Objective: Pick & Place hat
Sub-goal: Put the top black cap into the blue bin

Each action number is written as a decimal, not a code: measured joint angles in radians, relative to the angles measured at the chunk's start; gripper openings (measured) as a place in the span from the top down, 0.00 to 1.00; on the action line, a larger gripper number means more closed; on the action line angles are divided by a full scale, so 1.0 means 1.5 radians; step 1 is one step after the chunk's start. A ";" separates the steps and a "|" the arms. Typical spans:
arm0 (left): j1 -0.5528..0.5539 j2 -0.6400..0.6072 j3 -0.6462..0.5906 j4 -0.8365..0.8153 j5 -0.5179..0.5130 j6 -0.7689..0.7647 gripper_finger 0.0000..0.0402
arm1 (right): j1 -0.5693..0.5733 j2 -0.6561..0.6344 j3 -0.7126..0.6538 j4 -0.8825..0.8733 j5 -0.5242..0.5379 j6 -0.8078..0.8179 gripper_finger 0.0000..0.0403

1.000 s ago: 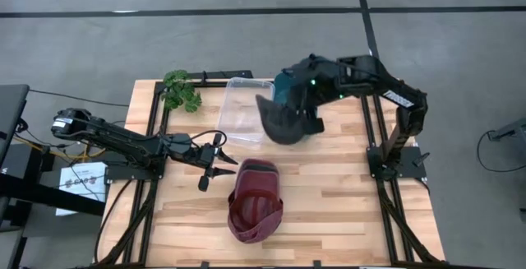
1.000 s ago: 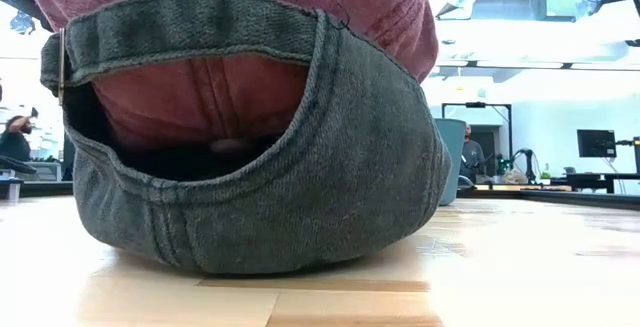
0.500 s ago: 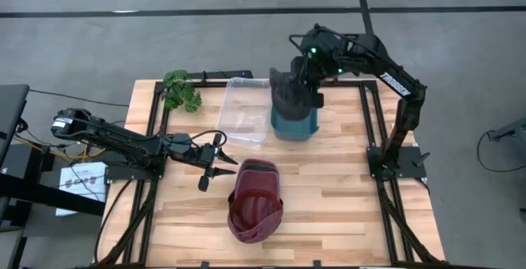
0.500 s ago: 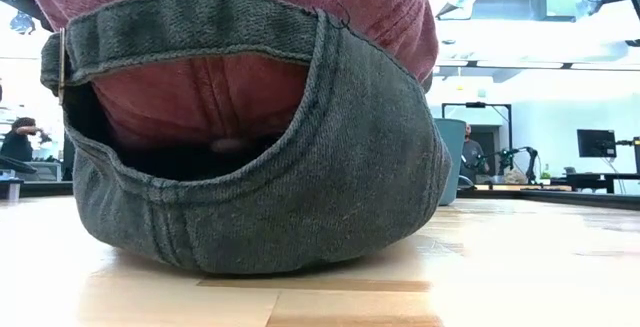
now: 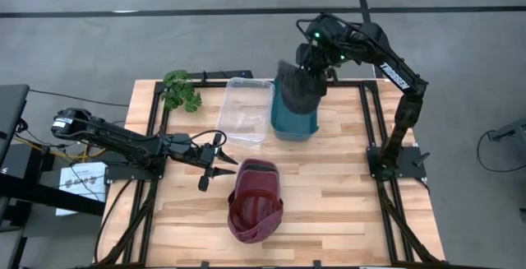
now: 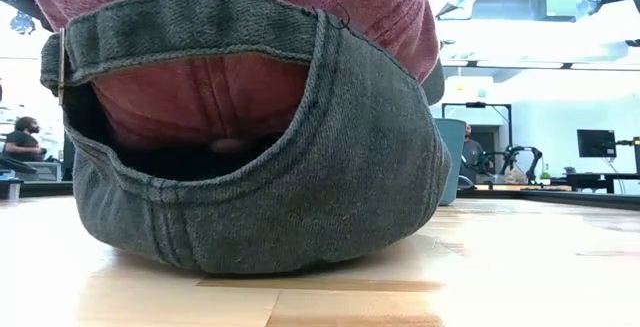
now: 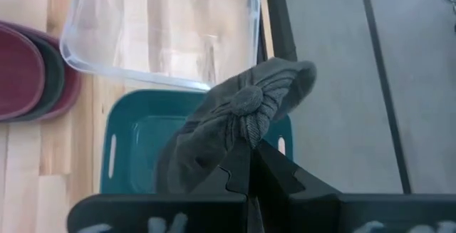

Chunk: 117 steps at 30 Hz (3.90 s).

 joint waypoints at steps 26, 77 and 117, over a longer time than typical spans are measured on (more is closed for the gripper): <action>0.000 0.000 0.000 0.000 0.000 0.000 0.67 | -0.063 -0.001 -0.145 0.092 -0.049 -0.063 1.00; 0.000 0.000 0.000 0.000 0.000 0.000 0.67 | -0.146 0.000 -0.398 0.288 0.007 -0.102 1.00; 0.000 0.000 0.000 0.000 0.000 0.000 0.67 | -0.123 0.000 -0.397 0.285 0.073 -0.069 0.72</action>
